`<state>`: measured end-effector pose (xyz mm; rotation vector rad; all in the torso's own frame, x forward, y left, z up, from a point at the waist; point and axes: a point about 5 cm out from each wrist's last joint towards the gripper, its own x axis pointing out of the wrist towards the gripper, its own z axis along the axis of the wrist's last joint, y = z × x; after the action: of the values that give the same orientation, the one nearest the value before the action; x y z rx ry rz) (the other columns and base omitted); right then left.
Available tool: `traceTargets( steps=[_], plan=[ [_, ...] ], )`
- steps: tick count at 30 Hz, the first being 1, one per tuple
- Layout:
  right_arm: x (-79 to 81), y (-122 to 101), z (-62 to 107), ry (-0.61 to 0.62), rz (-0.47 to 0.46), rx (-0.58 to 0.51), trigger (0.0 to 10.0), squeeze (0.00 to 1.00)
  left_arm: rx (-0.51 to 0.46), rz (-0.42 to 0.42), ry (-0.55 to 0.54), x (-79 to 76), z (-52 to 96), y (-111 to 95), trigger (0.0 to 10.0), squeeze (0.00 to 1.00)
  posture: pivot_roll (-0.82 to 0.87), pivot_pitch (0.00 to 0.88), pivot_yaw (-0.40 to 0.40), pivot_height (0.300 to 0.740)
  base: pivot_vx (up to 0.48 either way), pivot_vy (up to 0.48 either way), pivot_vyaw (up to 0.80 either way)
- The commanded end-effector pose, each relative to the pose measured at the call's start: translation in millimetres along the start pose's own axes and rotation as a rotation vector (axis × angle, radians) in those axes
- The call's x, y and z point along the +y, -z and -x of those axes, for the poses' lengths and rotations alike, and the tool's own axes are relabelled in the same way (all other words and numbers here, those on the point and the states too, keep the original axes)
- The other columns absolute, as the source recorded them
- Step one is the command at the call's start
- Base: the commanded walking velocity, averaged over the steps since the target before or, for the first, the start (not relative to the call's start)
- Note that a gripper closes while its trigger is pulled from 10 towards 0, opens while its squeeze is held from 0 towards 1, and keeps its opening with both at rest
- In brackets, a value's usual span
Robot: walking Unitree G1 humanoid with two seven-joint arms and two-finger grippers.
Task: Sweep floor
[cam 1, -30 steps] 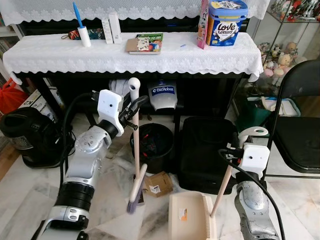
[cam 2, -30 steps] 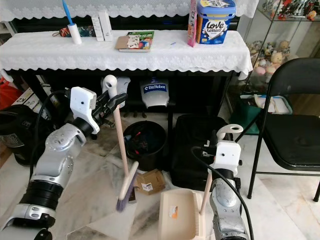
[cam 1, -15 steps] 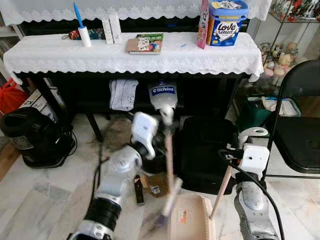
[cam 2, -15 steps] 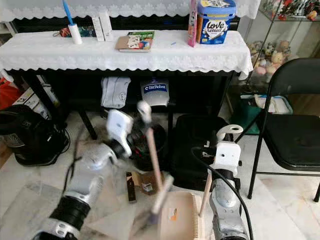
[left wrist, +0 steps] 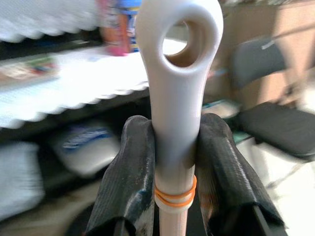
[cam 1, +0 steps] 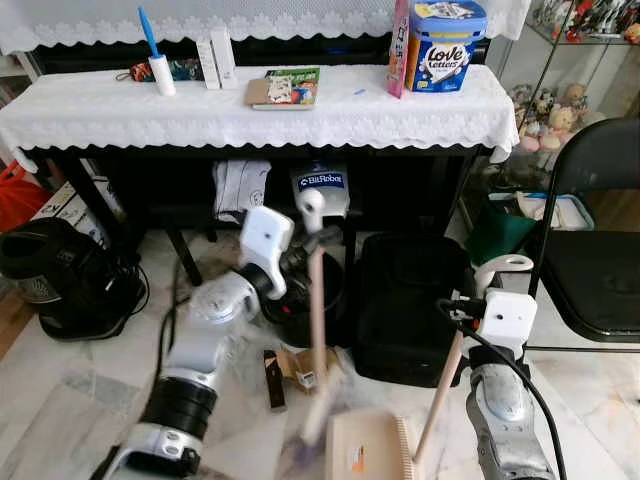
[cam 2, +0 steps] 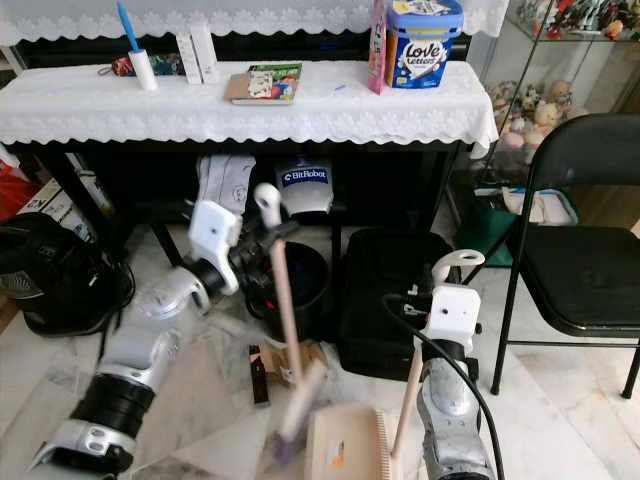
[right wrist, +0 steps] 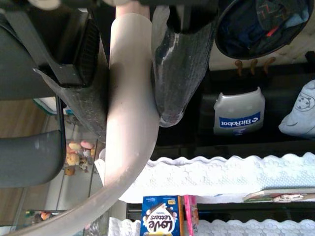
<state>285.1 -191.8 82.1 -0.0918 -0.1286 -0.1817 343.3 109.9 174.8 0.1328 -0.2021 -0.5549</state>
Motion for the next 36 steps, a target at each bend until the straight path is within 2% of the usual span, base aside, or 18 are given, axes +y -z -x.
traceTargets(
  steps=[1, 2, 3, 4, 6, 7, 11, 15, 19, 20, 25, 29, 31, 33, 34, 35, 36],
  plan=[
    [0.6, -6.6, -4.1, 0.002, -0.005, -0.039, 10.0, 0.0, -0.021, -0.117, -0.079, 15.9, -1.0, -10.6, 10.0, 0.0, -0.08, 0.0, 0.036, 0.74, 0.0, 0.0, 0.0],
    [-0.2, -6.0, -3.0, 0.004, -0.004, -0.037, 10.0, 0.0, -0.02, -0.165, -0.112, 21.6, -0.1, -11.6, 10.0, 0.0, -0.09, 0.0, 0.035, 0.74, 0.0, 0.0, 0.0],
    [-0.2, -6.0, -3.0, 0.004, -0.004, -0.037, 10.0, 0.0, -0.02, -0.165, -0.112, 21.6, -0.1, -11.6, 10.0, 0.0, -0.09, 0.0, 0.035, 0.74, 0.0, 0.0, 0.0],
    [-0.8, -5.9, -2.1, 0.006, -0.004, -0.037, 10.0, 0.0, -0.019, -0.214, -0.14, 25.7, 0.3, -13.5, 10.0, 0.0, -0.09, 0.0, 0.036, 0.74, 0.0, 0.0, 0.0],
    [-1.4, -5.8, -1.6, 0.008, -0.004, -0.037, 10.0, 0.0, -0.023, -0.239, -0.155, 27.4, 0.4, -15.0, 10.0, 0.0, -0.09, 0.0, 0.037, 0.74, 0.0, 0.0, 0.0],
    [-2.3, -5.4, -0.9, 0.01, -0.003, -0.036, 10.0, 0.0, -0.035, -0.281, -0.182, 29.2, -0.2, -16.8, 10.0, 0.0, -0.09, 0.0, 0.037, 0.74, 0.0, 0.0, 0.0],
    [-2.8, -4.9, -0.1, 0.012, -0.002, -0.034, 10.0, 0.0, -0.053, -0.365, -0.228, 25.1, -5.1, -13.0, 10.0, 0.0, -0.09, 0.0, 0.037, 0.74, 0.0, 0.0, 0.0],
    [-2.3, -5.2, 0.6, 0.011, -0.001, -0.037, 10.0, 0.0, -0.04, -0.349, -0.267, 21.4, -8.0, -3.7, 10.0, 0.0, -0.1, 0.0, 0.038, 0.74, 0.0, 0.0, 0.0],
    [-2.9, -5.6, 1.5, 0.014, -0.001, -0.039, 10.0, 0.0, -0.021, -0.269, -0.273, 10.4, -9.9, 14.8, 10.0, 0.0, -0.12, 0.0, 0.036, 0.74, 0.0, 0.0, 0.0],
    [-3.6, -5.2, 2.2, 0.014, 0.001, -0.037, 10.0, 0.0, -0.007, -0.189, -0.285, 4.6, -9.6, 26.2, 10.0, 0.0, -0.12, 0.0, 0.035, 0.74, 0.0, 0.0, 0.0],
    [-6.1, -5.0, 3.9, 0.017, 0.006, -0.037, 10.0, 0.0, 0.043, -0.107, -0.268, -9.4, -12.7, 42.4, 10.0, 0.0, -0.14, 0.0, 0.034, 0.74, 0.0, 0.0, 0.0],
    [-12.0, -4.5, 6.8, 0.03, 0.016, -0.035, 10.0, 0.0, 0.061, -0.027, -0.199, -33.4, -20.5, 49.4, 10.0, 0.0, -0.15, 0.0, 0.034, 0.74, 0.0, 0.0, 0.0],
    [-12.0, -4.5, 6.8, 0.03, 0.016, -0.035, 10.0, 0.0, 0.061, -0.027, -0.199, -33.4, -20.5, 49.4, 10.0, 0.0, -0.15, 0.0, 0.034, 0.74, 0.0, 0.0, 0.0],
    [-13.8, -3.9, 8.0, 0.034, 0.02, -0.032, 10.0, 0.0, 0.056, 0.06, -0.149, -51.4, -24.9, 51.9, 10.0, 0.0, -0.16, 0.0, 0.033, 0.74, 0.0, 0.0, 0.0],
    [-15.1, -3.8, 8.2, 0.038, 0.022, -0.032, 10.0, 0.0, 0.036, 0.149, -0.08, -69.1, -29.9, 50.0, 10.0, 0.0, -0.16, 0.0, 0.032, 0.74, 0.0, 0.0, 0.0],
    [-15.1, -3.8, 8.2, 0.038, 0.022, -0.032, 10.0, 0.0, 0.036, 0.149, -0.08, -69.1, -29.9, 50.0, 10.0, 0.0, -0.16, 0.0, 0.032, 0.74, 0.0, 0.0, 0.0],
    [-16.3, -3.7, 8.0, 0.04, 0.024, -0.031, 10.0, 0.0, 0.029, 0.235, -0.023, -79.4, -34.0, 46.6, 10.0, 0.0, -0.15, 0.0, 0.03, 0.74, 0.0, 0.0, 0.0]
  ],
)
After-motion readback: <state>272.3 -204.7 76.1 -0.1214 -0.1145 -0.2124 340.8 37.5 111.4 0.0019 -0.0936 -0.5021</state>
